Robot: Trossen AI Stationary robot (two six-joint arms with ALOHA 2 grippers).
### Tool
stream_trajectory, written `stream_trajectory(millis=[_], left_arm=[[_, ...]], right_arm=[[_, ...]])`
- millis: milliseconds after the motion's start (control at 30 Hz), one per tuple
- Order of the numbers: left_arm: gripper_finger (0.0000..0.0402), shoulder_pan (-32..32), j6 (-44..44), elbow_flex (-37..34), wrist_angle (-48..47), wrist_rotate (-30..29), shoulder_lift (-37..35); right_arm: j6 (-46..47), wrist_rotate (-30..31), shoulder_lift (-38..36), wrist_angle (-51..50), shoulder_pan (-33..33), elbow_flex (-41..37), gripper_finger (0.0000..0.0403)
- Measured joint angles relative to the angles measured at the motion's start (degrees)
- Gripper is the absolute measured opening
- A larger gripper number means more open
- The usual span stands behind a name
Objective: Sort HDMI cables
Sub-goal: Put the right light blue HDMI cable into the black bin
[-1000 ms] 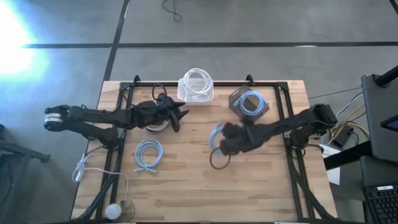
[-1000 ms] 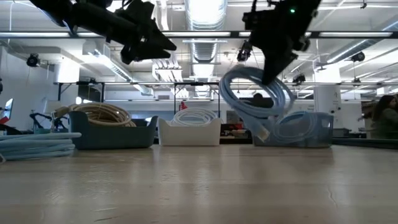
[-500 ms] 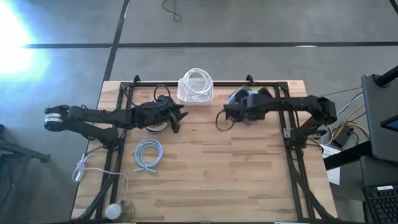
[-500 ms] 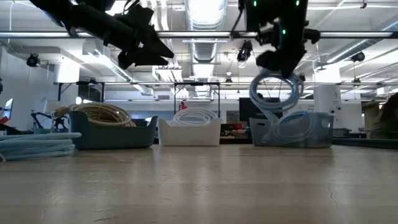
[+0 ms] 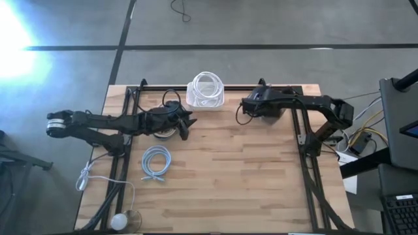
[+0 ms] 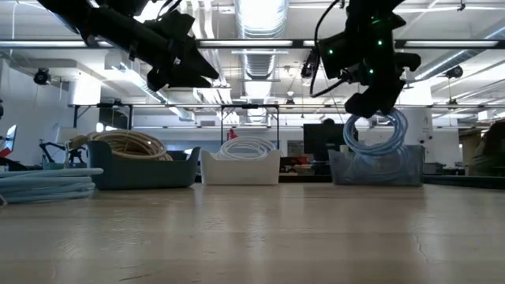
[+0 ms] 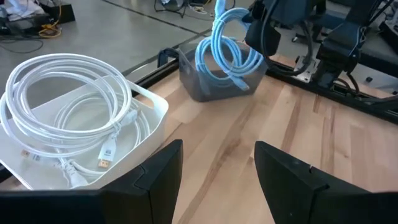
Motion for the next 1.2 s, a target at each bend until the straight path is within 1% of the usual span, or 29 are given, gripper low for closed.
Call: stream_trajectory(millis=[167,433,600,800,1000,1200], left_arm=[[0.0204,0.0,0.0,0.0,0.1,0.0,0.0],[0.0204,0.0,0.0,0.0,0.1,0.0,0.0],[0.0204,0.0,0.0,0.0,-0.1,0.0,0.0],[0.0204,0.0,-0.1,0.0,-1.5,0.0,0.0],[0.0204,0.0,-0.1,0.0,-1.5,0.0,0.0],[0.0204,0.1,0.0,0.0,-1.5,0.0,0.0]], right_arm=[[-4.5,1.3,-0.1,0.0,0.4,3.2,0.0023],[-12.8,3.6,-0.4,-2.3,0.2,11.1,0.0023],[-12.0,7.5,-0.4,-4.8,-0.6,12.4,0.0023],[-10.7,7.7,-0.4,-4.6,-3.2,8.1,0.0023],[-2.1,6.9,-0.4,-3.9,-5.7,1.0,0.0023],[1.1,6.3,-0.4,-0.9,-5.9,-4.5,0.0023]])
